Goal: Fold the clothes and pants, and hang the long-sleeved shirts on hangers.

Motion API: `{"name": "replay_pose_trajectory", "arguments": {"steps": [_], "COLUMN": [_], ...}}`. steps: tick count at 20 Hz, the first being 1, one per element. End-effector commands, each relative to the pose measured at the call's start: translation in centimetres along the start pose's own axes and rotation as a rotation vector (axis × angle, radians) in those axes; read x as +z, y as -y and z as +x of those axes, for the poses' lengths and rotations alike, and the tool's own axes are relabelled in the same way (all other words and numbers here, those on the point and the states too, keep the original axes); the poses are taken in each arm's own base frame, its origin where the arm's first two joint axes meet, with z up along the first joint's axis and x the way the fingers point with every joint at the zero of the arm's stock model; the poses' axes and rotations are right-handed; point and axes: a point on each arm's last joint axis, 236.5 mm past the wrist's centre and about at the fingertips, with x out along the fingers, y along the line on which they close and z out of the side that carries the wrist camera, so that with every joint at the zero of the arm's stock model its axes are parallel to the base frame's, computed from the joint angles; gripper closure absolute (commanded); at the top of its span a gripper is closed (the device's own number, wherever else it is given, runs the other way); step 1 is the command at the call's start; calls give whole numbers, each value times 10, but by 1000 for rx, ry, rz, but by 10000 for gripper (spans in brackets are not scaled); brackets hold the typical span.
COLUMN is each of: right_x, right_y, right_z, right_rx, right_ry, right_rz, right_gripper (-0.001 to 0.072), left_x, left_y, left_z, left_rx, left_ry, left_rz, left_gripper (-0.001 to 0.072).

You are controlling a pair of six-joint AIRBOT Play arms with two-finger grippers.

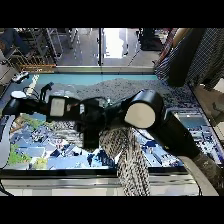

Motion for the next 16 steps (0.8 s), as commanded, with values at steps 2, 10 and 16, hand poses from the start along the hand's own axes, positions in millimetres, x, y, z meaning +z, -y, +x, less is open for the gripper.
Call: {"name": "replay_pose_trajectory", "arguments": {"steps": [2, 10, 16], "right_x": [-15, -31, -23], "right_y": [-12, -2, 47], "right_z": [1, -1, -33], "right_rx": [15, -33, -288], "right_ry": [-94, -161, -125], "right_rz": [32, 77, 136], "right_gripper": [696, 693, 527], "left_x": [49, 109, 115], "left_y": [11, 37, 36], "left_z": [0, -10, 0], "left_rx": [-37, -160, -200], "left_ry": [206, 517, 567], "left_rz": [138, 247, 226], "left_gripper": [688, 689, 689]}}
